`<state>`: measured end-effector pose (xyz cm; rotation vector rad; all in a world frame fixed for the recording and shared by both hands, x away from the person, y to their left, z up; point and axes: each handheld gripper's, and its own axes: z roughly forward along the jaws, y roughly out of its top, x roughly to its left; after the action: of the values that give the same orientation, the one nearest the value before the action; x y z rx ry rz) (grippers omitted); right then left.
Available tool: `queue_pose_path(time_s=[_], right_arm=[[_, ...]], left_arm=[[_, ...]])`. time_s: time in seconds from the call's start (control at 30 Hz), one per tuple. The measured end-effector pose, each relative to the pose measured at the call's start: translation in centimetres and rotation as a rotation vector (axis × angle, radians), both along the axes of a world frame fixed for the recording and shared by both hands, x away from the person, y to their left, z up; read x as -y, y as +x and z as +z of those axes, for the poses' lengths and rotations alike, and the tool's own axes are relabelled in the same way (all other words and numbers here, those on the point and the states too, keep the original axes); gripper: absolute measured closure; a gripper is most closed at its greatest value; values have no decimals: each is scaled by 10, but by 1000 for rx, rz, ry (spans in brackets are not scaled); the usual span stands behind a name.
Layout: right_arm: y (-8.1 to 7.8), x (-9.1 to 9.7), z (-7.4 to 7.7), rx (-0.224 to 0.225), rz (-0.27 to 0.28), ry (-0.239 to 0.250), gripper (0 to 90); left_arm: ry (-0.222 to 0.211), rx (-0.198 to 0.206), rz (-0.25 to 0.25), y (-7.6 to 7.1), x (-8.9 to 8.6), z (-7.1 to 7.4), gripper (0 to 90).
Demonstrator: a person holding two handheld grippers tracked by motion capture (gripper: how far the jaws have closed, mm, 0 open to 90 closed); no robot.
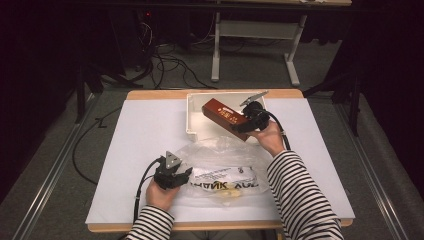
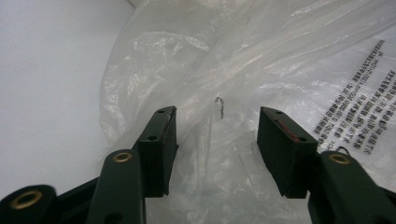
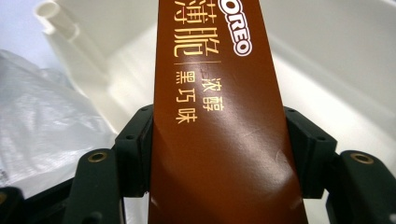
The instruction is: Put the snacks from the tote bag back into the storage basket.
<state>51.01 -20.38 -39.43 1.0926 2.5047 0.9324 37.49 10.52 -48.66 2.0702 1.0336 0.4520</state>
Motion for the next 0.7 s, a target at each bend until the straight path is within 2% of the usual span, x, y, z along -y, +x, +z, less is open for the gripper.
queue_pose_path(time_s=[0.1,0.2,0.3,0.5,0.57,0.7], right_arm=[[5,-1,-7,-21,-20,-6,370],[8,-6,-14,-54,-38,-36,369],[10,-12,-18,-61,-36,-52,368],[15,-18,-25,-77,-33,-42,362],[15,-20,-26,-76,-30,-71,359],[15,-21,-27,-80,-38,-56,325]], left_arm=[[1,1,1,0,0,0,482],[1,4,2,0,0,0,482],[2,2,2,0,0,0,481],[1,2,1,0,0,0,481],[1,2,1,0,0,0,481],[2,1,2,0,0,0,481]])
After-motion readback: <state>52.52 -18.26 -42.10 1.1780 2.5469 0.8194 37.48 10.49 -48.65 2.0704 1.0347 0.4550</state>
